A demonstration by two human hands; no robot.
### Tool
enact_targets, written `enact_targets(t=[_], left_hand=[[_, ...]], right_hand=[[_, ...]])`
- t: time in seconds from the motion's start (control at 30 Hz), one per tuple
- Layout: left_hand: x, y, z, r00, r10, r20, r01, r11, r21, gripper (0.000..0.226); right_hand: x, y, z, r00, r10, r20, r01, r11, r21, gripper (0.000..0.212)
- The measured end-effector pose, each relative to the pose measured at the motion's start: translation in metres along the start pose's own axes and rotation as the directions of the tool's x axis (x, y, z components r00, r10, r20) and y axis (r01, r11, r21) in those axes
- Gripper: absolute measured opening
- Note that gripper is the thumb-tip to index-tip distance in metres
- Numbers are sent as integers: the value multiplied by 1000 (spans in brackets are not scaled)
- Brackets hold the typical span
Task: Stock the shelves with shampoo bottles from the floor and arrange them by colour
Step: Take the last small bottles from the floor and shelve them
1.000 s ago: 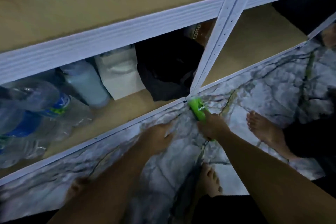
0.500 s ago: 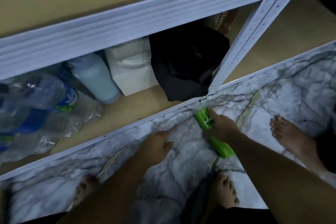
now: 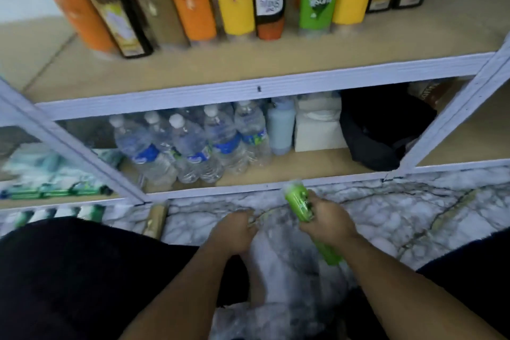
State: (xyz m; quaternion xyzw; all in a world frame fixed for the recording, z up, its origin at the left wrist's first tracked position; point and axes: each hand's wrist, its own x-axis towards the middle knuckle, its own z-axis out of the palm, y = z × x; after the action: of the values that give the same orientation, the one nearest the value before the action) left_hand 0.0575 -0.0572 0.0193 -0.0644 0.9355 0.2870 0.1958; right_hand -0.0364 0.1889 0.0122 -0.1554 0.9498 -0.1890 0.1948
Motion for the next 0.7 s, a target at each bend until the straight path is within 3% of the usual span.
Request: enact_targets(t=[0.17, 0.27, 0.4, 0.53, 0.7], left_hand=[[-71, -28, -44, 988, -61, -145, 52, 996, -67, 54], [-102, -47, -66, 957, -210, -198, 208, 978, -34, 49], [-114, -82, -85, 908, -331, -256, 330, 943, -49, 58], [-105, -118, -83, 899, -372, -229, 365, 928, -75, 60], [-79, -187, -59, 813, -560, -163, 541, 828, -146, 55]], right_hand=[[-21, -87, 6, 985, -160, -60, 160, 987, -8, 80], [-20, -134, 12, 969, -245, -19, 245, 970, 2, 88], [-10, -184, 35, 945, -328, 21, 328, 945, -1, 84], [14, -205, 72, 936, -344, 74, 346, 938, -17, 78], [52, -210, 125, 949, -272, 162, 274, 962, 12, 78]])
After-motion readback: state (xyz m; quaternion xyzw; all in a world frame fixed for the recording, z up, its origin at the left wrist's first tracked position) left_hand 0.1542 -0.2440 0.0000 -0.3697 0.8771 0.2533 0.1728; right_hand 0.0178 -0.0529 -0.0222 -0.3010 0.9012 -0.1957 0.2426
